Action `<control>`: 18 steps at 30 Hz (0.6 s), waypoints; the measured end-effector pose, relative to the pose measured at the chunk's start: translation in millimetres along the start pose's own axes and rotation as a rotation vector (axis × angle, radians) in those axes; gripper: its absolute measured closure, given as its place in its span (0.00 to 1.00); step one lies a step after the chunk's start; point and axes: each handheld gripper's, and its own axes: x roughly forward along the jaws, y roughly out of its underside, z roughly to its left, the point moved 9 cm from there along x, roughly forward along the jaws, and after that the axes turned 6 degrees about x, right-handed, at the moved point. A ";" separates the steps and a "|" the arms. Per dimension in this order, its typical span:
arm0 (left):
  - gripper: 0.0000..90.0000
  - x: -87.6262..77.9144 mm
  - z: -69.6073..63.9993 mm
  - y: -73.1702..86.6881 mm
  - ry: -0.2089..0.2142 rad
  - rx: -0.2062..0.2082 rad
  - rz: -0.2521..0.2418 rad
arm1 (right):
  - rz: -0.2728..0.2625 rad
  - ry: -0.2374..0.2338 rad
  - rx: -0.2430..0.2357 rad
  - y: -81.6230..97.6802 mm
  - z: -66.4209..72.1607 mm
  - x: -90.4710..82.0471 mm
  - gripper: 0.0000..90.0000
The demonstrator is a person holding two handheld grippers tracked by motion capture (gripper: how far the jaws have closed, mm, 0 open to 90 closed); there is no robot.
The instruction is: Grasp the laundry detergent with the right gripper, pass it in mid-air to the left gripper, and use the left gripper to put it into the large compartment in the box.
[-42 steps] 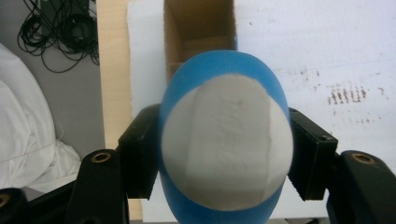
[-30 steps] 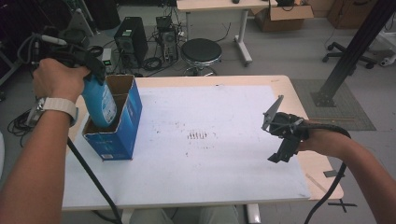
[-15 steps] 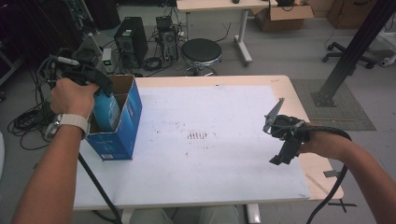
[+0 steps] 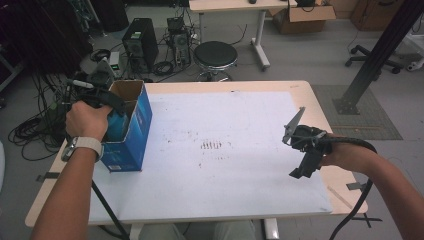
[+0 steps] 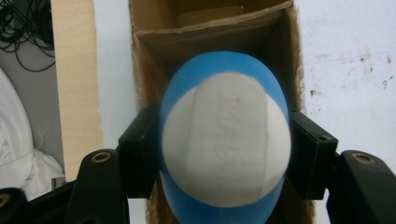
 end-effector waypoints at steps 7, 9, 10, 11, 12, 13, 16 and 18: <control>0.42 15.5 -0.1 5.8 0.002 -0.002 0.010 | 0.001 -0.001 0.006 -0.1 -0.3 1.9 0.07; 0.42 19.3 -0.6 7.5 0.000 0.008 0.018 | 0.005 -0.001 0.004 -0.7 -0.2 2.2 0.07; 0.42 20.8 -0.9 8.4 0.002 0.010 0.022 | 0.004 -0.002 0.005 -1.4 0.2 2.5 0.07; 0.42 22.5 -1.1 9.4 0.004 0.009 0.026 | 0.004 -0.002 0.005 -1.7 0.4 2.6 0.07; 0.42 24.1 -1.1 10.0 0.005 0.008 0.026 | 0.003 -0.002 0.004 -2.2 0.4 2.8 0.07; 0.42 25.7 -1.3 10.4 0.007 0.008 0.024 | 0.004 -0.003 0.004 -2.5 0.4 2.9 0.07; 0.42 29.7 -1.9 12.3 0.012 0.009 0.032 | 0.004 -0.002 0.000 -3.4 0.3 2.8 0.07; 0.42 32.4 -2.3 13.4 0.015 0.014 0.036 | 0.003 -0.003 0.003 -3.6 0.3 3.2 0.07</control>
